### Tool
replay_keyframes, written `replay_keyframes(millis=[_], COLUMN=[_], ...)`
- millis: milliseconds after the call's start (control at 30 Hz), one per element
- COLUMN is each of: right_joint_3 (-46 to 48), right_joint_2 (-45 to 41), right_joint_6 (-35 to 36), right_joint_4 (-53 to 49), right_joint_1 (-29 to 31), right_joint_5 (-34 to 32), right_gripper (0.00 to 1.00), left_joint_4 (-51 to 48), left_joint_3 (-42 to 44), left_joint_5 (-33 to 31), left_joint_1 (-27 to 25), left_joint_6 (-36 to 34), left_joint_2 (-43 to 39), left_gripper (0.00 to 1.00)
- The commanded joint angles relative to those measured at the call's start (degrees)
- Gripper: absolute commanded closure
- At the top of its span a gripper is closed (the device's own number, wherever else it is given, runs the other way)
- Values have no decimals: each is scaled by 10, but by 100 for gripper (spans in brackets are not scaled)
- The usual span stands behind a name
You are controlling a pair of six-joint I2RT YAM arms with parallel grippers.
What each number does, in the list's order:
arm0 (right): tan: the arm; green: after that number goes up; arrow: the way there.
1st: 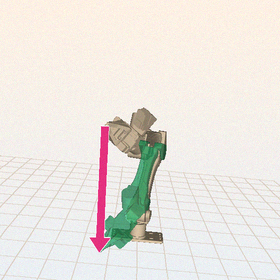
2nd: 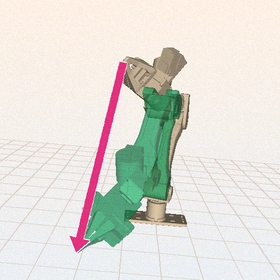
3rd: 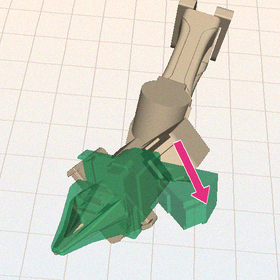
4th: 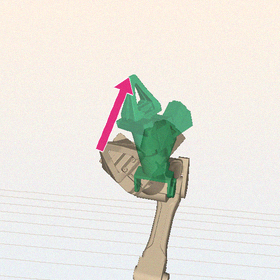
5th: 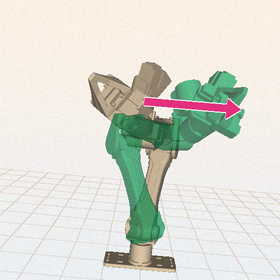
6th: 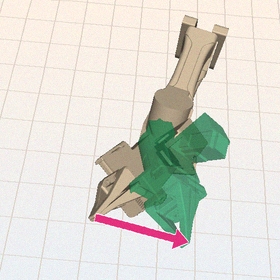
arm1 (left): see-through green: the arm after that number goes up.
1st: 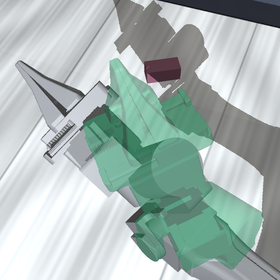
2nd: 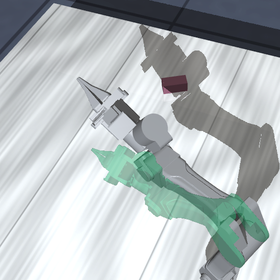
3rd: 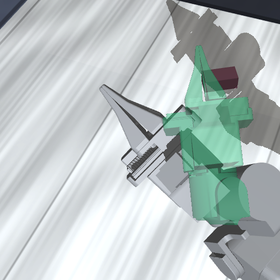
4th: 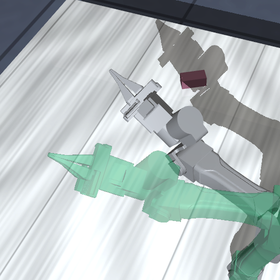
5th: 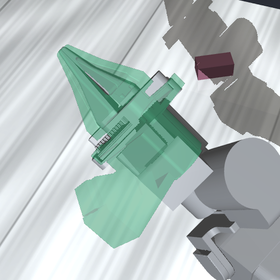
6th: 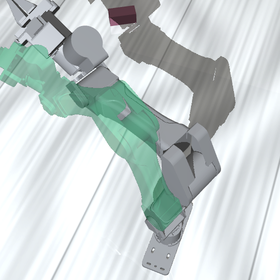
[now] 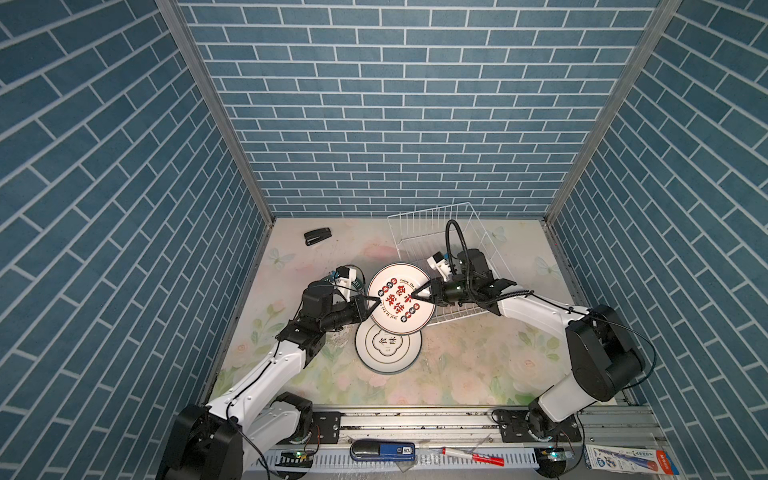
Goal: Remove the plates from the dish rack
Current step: 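Grasp the plate rim with the left gripper while the right gripper holds it, then lower the plate with the left gripper while the right gripper releases and withdraws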
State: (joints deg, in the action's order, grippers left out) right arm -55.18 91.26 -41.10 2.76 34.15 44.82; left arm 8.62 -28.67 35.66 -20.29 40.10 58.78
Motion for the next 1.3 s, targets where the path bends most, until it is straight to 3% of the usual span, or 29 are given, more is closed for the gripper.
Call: replay_keyframes(millis=[0,233,567,633,800,1067,1133,1267], right_joint_3=[-37,-41,-91,-101,-112,-124,-122,-122], right_joint_2=[-17,-52,-141,-163,-216,-250,-261,-272], right_joint_6=[36,67,159,174,198,217,221,228], right_joint_4=[-32,-88,-250,-279,-335,-395,-405,-431], right_joint_1=[3,-14,-17,-18,-18,-18,-18,-18], right_joint_5=[-24,-68,-197,-217,-292,-388,-419,-488], right_gripper=[56,46,39,30,27,18,3,1], left_joint_4=[-42,-133,-342,-369,-447,-480,-490,-503], left_joint_3=[-30,-44,-92,-92,-104,-77,-71,-59], left_joint_5=[17,7,9,8,-9,-11,-11,-5], left_joint_1=[-2,21,108,123,147,150,150,150], left_joint_6=[-25,-42,-53,-54,-65,-36,-36,-38], left_joint_2=[-16,-87,-109,-120,-148,-187,-191,-196], left_gripper=[100,100,100,100,100,100,100,100])
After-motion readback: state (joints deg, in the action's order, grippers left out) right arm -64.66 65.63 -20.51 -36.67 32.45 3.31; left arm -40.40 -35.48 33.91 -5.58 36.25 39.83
